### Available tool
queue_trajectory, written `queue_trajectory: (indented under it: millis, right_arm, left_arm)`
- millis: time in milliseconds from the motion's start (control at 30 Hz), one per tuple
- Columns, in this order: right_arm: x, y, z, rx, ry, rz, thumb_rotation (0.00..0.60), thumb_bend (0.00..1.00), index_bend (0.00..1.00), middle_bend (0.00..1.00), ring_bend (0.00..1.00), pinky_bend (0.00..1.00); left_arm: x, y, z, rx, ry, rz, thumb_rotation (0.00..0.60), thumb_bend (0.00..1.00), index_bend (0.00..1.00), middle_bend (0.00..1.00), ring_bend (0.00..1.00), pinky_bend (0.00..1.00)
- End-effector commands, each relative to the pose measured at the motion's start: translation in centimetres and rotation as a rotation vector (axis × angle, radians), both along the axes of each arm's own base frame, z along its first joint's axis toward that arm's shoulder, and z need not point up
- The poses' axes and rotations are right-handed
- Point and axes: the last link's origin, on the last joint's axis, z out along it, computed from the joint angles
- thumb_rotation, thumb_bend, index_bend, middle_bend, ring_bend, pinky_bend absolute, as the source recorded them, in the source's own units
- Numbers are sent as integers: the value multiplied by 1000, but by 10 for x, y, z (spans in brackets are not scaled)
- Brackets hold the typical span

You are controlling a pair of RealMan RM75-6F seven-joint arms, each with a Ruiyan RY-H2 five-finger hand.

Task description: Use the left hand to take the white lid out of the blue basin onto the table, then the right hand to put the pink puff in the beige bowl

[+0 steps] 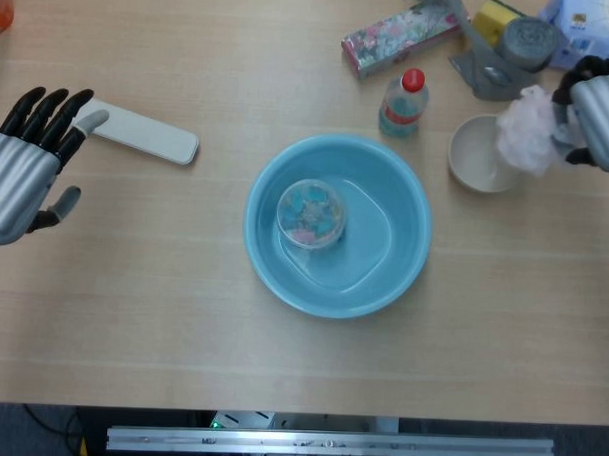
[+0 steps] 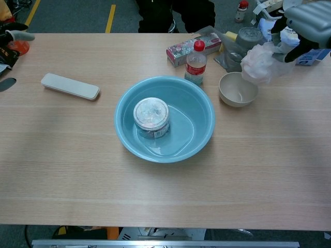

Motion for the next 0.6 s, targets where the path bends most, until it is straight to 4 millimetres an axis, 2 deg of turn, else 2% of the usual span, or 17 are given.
queue_trajectory:
  millis: [33,133,200,333,467,600]
  right_arm:
    - [5,-5,-11,20,36,9,600,307,331,368,194,272]
    - [8,-6,-12,37,60,-3,600,290,86,255,108,228]
    - [9,-5,-11,45,66,-12,600,273,6,186,62,213]
    - [8,-2,-4,45,71,-25,600,262,0,113,21,209]
    - [7,1,3,41,66,-28,600,261,0,86,13,209]
    - [13,7,10,42,15,-17,600,261,0,85,12,209]
  left_arm:
    - [-2,-1,1,-1,8,7,600,356,99,13,0,66]
    - [-2,-1,2,2,14,4,600,356,99,14,0,66]
    - [-2,0,3,3,16,4,600,356,99,17,0,66]
    - [-3,2,1,4,36,4,600,356,99,23,0,66]
    - [-2,3,-3,-8,41,3,600,356,99,36,7,66]
    - [-2,6,-6,-11,49,-2,600,356,103,77,55,66]
